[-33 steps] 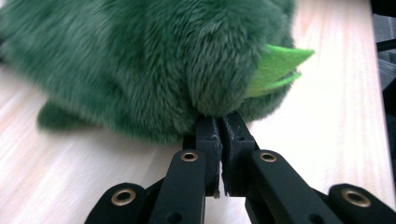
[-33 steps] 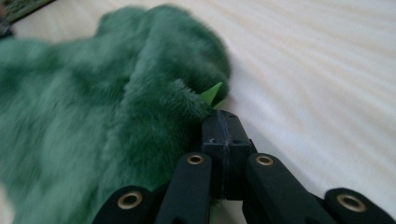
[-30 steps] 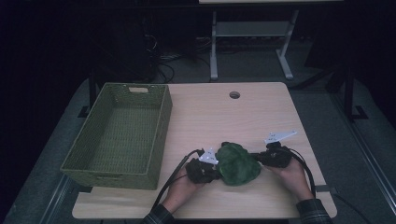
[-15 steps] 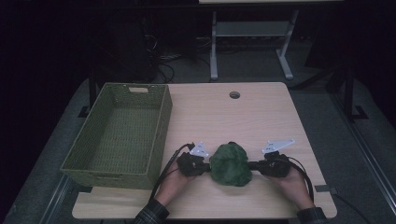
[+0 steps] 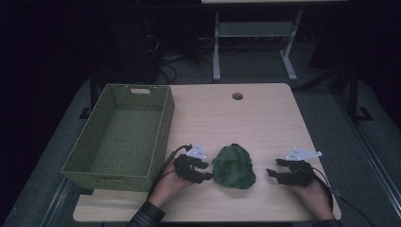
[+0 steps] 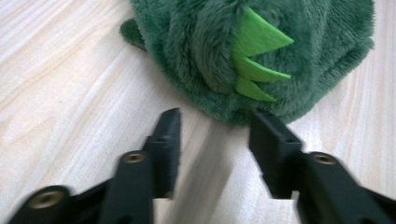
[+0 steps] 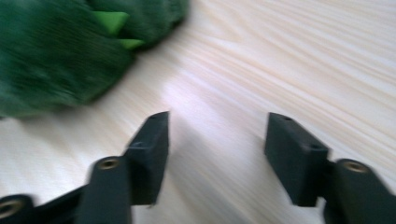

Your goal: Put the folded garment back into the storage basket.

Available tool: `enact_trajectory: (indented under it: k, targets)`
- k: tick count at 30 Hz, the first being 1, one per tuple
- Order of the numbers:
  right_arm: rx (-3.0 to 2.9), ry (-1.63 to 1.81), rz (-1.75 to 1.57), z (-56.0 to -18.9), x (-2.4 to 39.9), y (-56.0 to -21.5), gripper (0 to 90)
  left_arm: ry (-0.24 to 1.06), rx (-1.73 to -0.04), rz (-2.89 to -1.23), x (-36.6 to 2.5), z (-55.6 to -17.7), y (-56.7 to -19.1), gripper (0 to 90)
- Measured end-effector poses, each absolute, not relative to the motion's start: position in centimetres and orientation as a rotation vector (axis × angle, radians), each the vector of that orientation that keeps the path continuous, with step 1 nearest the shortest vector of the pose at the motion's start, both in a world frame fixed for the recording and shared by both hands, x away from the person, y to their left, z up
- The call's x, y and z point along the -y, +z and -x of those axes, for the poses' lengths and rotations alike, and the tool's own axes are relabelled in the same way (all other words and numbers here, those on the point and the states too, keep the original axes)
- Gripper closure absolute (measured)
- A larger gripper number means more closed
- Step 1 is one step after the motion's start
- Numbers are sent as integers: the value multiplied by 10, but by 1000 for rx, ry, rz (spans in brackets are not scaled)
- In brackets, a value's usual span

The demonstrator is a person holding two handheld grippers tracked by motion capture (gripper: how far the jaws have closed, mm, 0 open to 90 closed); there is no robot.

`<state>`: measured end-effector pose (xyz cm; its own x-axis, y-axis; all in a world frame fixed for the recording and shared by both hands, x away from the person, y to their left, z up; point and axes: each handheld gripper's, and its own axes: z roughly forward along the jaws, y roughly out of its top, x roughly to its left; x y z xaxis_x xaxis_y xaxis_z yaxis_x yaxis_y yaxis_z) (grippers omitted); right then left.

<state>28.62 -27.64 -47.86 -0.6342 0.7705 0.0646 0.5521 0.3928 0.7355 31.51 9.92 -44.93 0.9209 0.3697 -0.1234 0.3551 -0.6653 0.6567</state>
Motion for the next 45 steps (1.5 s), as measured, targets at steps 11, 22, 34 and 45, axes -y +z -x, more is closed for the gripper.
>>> enact_trajectory:
  k: [11,22,34,45]
  targets:
    - [-2314,1014,-1211,-294,280,-482,138,38,-509,-2339,-94,-312,-431,239]
    - [-2308,975,-1255,-297,280,-483,29,60,-419,-2410,-77,-316,-412,138]
    - [-2310,975,-1257,-297,280,-483,29,35,-303,-2509,-52,-328,-400,133]
    - [-2310,975,-1257,-297,280,-483,29,-10,-231,-2623,-31,-340,-422,130]
